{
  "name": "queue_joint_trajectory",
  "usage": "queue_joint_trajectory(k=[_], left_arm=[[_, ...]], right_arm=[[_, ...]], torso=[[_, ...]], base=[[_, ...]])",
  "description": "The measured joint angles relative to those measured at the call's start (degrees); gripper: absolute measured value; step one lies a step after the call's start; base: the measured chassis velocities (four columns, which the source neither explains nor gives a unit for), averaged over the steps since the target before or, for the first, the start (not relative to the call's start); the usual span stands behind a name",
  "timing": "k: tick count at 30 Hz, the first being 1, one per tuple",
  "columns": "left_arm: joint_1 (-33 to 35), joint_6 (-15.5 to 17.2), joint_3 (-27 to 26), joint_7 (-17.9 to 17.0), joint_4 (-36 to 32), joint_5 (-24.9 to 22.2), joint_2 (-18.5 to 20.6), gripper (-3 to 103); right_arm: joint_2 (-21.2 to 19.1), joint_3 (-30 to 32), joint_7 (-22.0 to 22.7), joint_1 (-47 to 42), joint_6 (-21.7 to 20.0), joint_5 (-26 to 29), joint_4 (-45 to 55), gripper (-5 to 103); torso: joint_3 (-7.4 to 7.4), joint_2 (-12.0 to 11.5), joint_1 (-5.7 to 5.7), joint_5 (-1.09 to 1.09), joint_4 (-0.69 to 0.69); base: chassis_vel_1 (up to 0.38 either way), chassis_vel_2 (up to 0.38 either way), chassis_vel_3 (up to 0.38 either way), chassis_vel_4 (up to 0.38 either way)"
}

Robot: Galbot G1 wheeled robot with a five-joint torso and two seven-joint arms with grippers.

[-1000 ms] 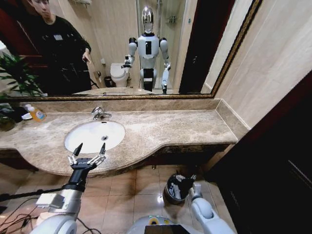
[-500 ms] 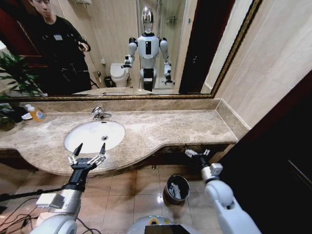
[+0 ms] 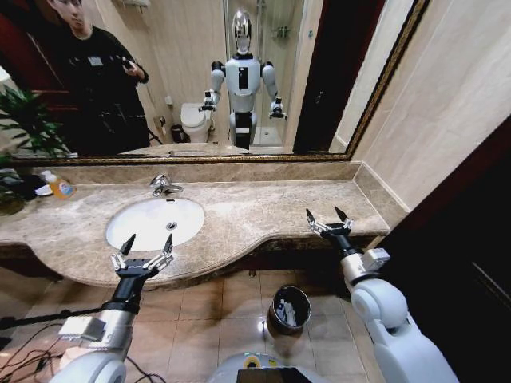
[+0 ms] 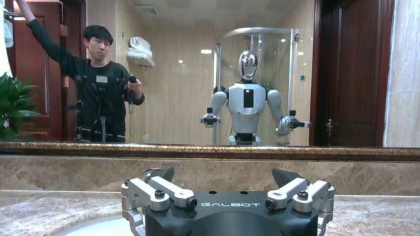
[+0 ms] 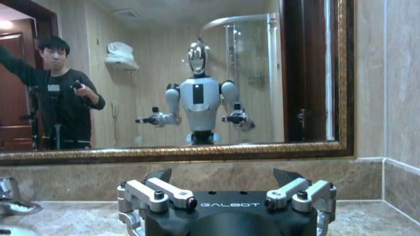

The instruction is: Pick up the trash from the sink and place it in the trash bin.

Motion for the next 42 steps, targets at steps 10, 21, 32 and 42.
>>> queue_joint_trajectory(k=[10, 21, 32, 42], left_arm=[[0.0, 0.0, 0.0, 0.0, 0.0, 0.0, 0.0, 100], [0.0, 0.0, 0.0, 0.0, 0.0, 0.0, 0.0, 100], [0.0, 0.0, 0.0, 0.0, 0.0, 0.0, 0.0, 100], [0.0, 0.0, 0.0, 0.0, 0.0, 0.0, 0.0, 100]], right_arm=[[-0.7, -1.6, 3.2, 0.5, -3.5, 0.6, 2.5, 100], [-0.6, -1.9, 4.2, 0.6, -4.2, -0.2, 2.8, 100], [-0.6, -2.0, 4.2, 0.6, -4.2, -0.3, 2.8, 100], [-0.6, -2.0, 4.2, 0.6, -4.2, -0.3, 2.7, 100]], torso=[[0.00, 0.0, 0.00, 0.00, 0.00], [0.00, 0.0, 0.00, 0.00, 0.00], [0.00, 0.0, 0.00, 0.00, 0.00], [0.00, 0.0, 0.00, 0.00, 0.00]], base=[[0.000, 0.000, 0.000, 0.000], [0.000, 0.000, 0.000, 0.000], [0.000, 0.000, 0.000, 0.000], [0.000, 0.000, 0.000, 0.000]])
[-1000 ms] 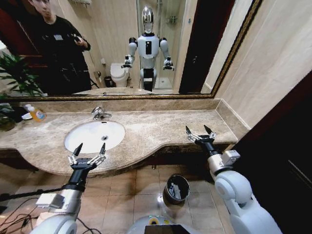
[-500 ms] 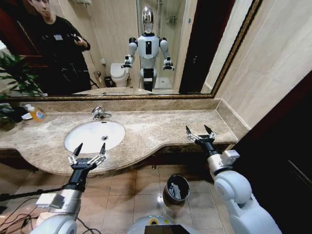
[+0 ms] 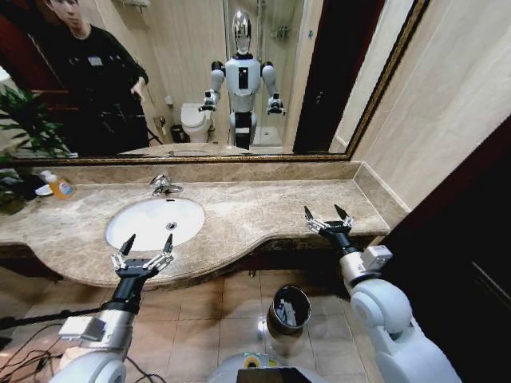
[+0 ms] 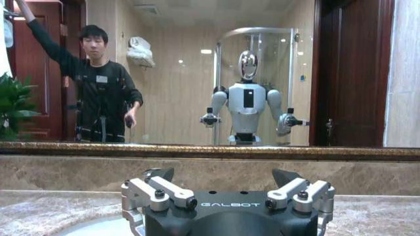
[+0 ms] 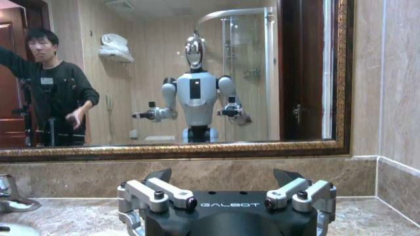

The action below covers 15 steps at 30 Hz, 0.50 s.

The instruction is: Pick up the trash from the sink and place it in the trash bin.

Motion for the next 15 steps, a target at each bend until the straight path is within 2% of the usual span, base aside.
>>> queue_joint_trajectory(k=[15], left_arm=[[0.0, 0.0, 0.0, 0.0, 0.0, 0.0, 0.0, 100]], right_arm=[[0.0, 0.0, 0.0, 0.0, 0.1, 0.0, -0.1, 100]], torso=[[0.00, 0.0, 0.00, 0.00, 0.00]], base=[[0.000, 0.000, 0.000, 0.000]])
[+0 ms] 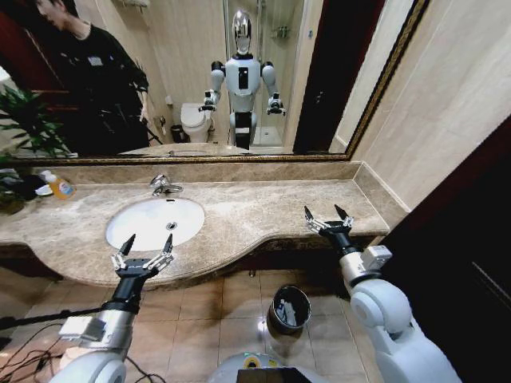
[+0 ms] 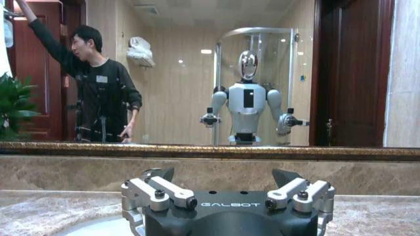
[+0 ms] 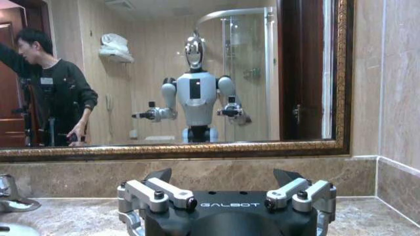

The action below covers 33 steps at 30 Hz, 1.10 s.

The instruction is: Pick up the trash from the sink and place it in the trash bin.

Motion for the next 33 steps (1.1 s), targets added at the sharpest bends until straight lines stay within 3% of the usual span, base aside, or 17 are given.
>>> queue_joint_trajectory(k=[33], left_arm=[[0.0, 0.0, 0.0, 0.0, 0.0, 0.0, 0.0, 100]], right_arm=[[0.0, 0.0, 0.0, 0.0, 0.0, 0.0, 0.0, 100]], torso=[[0.00, 0.0, 0.00, 0.00, 0.00]], base=[[0.000, 0.000, 0.000, 0.000]])
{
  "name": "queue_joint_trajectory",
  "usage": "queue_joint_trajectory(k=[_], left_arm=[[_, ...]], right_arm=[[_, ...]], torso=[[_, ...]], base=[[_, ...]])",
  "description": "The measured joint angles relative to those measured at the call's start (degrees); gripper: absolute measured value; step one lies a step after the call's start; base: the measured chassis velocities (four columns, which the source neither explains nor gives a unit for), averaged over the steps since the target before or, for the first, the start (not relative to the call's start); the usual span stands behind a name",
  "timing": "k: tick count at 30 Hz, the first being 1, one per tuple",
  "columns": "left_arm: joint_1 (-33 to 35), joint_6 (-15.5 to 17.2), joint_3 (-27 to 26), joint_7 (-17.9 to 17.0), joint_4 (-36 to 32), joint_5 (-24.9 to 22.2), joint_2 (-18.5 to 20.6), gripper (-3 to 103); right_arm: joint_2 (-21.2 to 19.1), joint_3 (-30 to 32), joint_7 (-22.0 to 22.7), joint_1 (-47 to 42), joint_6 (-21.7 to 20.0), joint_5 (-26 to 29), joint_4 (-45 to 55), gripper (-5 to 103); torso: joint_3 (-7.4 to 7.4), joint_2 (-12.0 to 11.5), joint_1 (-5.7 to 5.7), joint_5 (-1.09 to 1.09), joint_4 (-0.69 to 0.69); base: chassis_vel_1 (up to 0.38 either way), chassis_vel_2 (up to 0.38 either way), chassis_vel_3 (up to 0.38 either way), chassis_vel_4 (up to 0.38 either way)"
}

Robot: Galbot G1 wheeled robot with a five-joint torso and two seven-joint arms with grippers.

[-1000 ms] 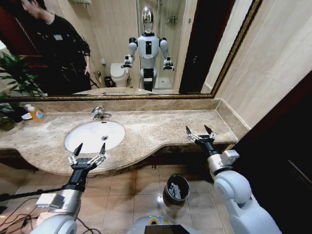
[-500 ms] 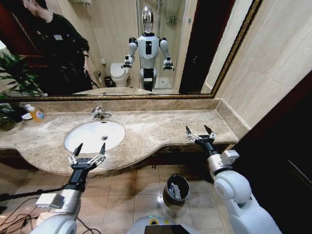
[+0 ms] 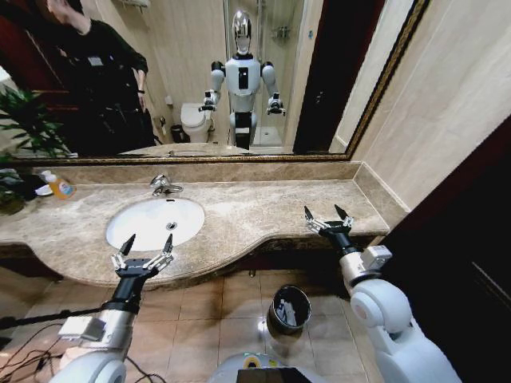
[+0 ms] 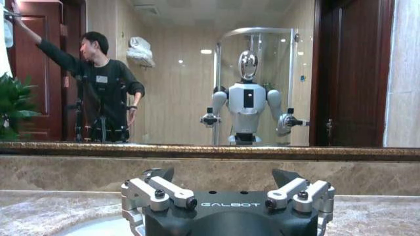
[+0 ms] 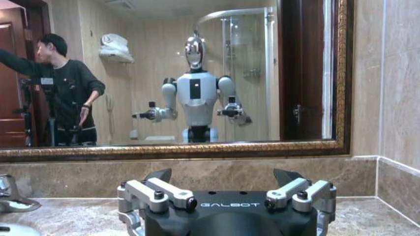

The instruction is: Pick up the trash from the sink and place it in the trash bin.

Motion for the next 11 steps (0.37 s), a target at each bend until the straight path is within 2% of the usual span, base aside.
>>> queue_joint_trajectory(k=[11], left_arm=[[0.0, 0.0, 0.0, 0.0, 0.0, 0.0, 0.0, 100]], right_arm=[[0.0, 0.0, 0.0, 0.0, 0.0, 0.0, 0.0, 100]], torso=[[0.00, 0.0, 0.00, 0.00, 0.00]], base=[[0.000, 0.000, 0.000, 0.000]])
